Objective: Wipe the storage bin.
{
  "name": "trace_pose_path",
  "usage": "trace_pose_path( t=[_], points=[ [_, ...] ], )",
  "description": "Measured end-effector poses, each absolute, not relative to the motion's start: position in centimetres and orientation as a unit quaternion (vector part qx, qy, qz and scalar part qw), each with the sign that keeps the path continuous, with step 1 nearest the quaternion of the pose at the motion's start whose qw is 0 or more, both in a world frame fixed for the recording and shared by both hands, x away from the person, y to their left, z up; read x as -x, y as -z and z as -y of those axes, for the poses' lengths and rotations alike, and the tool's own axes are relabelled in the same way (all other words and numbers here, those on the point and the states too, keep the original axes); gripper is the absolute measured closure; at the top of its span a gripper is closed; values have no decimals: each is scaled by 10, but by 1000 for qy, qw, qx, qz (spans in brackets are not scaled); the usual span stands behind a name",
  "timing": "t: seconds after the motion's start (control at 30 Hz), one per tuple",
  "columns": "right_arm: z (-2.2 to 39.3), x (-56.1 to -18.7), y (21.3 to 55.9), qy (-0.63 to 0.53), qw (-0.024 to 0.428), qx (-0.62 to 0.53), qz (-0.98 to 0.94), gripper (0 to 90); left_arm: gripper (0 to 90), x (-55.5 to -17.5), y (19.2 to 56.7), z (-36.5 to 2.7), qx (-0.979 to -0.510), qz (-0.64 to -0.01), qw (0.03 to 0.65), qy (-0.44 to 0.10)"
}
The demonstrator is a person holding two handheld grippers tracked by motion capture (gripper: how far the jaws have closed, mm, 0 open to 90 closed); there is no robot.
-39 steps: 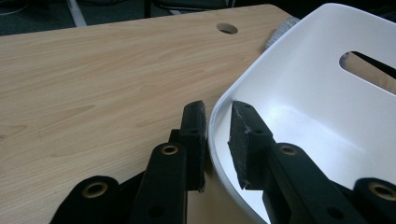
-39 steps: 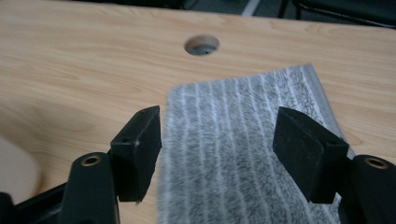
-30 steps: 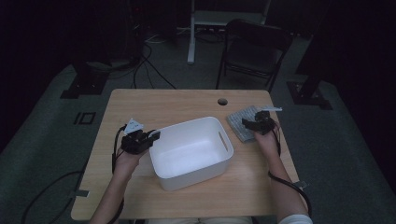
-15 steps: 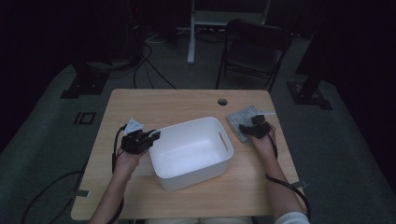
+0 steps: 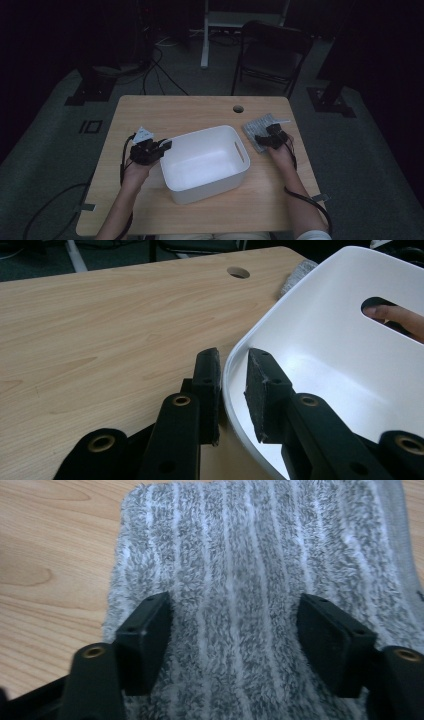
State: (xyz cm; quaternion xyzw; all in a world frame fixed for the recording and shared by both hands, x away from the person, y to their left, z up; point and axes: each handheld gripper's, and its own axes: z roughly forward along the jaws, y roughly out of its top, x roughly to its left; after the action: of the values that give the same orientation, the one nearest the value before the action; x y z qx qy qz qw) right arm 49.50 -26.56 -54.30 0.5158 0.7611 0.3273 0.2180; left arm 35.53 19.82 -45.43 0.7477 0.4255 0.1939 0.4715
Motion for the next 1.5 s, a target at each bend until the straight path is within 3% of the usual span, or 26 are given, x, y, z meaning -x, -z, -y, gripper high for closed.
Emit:
trace_pose_path(
  t=[0.13,0.23,0.33,0.73,1.4,1.5],
  points=[
    [262,-494,540,-324,208,-509,-770,497,757,-356,454,-198,-748,-425,471,-193],
    [259,-492,537,-322,209,-504,-774,672,757,-356,454,-198,-748,-425,472,-193],
    [258,-489,536,-331,202,-526,-757,733,757,-356,454,-198,-747,-424,473,-192],
    [256,-456,517,-357,208,-505,-758,748,756,-357,454,-198,-750,-420,474,-191],
    [275,-368,473,-478,161,-472,-724,746,756,-363,454,-198,-754,-413,475,-187],
    [273,-351,463,-484,171,-456,-727,745,756,-363,454,-197,-754,-414,475,-187]
  ],
)
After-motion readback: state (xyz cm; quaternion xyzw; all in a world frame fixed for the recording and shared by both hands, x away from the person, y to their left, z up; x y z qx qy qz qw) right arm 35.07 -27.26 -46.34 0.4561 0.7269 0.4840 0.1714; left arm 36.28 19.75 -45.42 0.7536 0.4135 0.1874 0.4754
